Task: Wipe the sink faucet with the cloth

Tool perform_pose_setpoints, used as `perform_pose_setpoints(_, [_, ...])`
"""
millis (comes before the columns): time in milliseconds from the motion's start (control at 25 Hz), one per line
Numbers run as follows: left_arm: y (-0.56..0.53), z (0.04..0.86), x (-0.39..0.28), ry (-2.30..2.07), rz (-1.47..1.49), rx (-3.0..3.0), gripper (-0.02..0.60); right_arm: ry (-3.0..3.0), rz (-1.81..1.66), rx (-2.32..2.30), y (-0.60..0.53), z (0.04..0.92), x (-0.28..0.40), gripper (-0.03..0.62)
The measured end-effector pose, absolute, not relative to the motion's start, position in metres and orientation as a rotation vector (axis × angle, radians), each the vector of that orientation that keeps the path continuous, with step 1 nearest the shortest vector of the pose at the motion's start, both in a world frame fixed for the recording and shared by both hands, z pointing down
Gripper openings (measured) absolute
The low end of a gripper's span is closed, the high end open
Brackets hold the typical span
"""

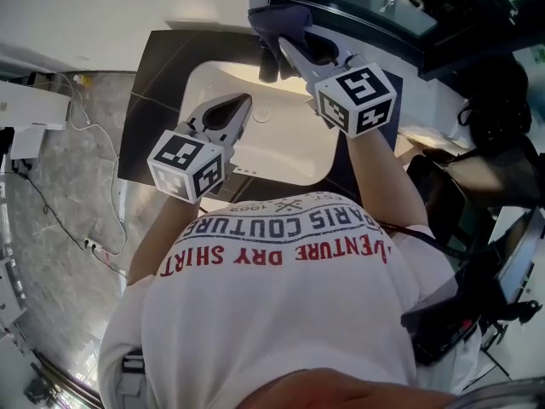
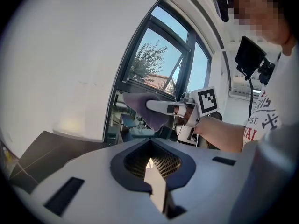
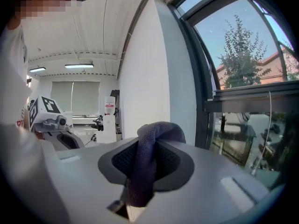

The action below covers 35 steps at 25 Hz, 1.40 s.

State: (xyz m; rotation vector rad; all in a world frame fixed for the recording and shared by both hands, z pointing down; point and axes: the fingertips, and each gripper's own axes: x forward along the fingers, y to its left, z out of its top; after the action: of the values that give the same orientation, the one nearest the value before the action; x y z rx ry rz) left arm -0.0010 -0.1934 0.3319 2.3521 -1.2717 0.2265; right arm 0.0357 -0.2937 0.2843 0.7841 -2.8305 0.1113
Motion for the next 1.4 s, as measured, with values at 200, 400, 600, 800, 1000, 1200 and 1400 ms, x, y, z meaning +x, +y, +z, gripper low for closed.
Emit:
perform_pose_setpoints(200, [-0.206, 0.352, -0.010, -1.257, 0.235, 2.322, 0.002, -2.766, 0.164, 0.742, -0.308, 0.328, 0.020, 0.067])
perform_pose_setpoints(400, [-0.212, 0.360, -0.015, -1.249, 0.239, 2.305, 0.001, -2.720, 0.186, 0.742, -0.317, 0.349, 0.015, 0.067])
perform_pose_setpoints(600, [-0.218, 0.363, -0.019, -1.252, 0.238, 2.297, 0.002, -2.708, 0.180, 0.738, -0.323, 0.351, 0.014, 0.067])
perform_pose_setpoints(800, [-0.219, 0.367, -0.023, -1.260, 0.241, 2.287, 0.001, -2.712, 0.191, 0.747, -0.333, 0.351, 0.012, 0.067])
perform_pose_setpoints(1000, [-0.219, 0.366, -0.027, -1.269, 0.232, 2.286, 0.001, -2.693, 0.171, 0.789, -0.351, 0.350, 0.011, 0.067])
perform_pose_setpoints(1200, [-0.220, 0.367, -0.031, -1.275, 0.234, 2.280, 0.000, -2.665, 0.162, 0.881, -0.378, 0.349, 0.019, 0.067])
perform_pose_setpoints(1400, [-0.222, 0.370, -0.032, -1.279, 0.240, 2.264, 0.002, -2.650, 0.145, 0.948, -0.396, 0.348, 0.025, 0.067])
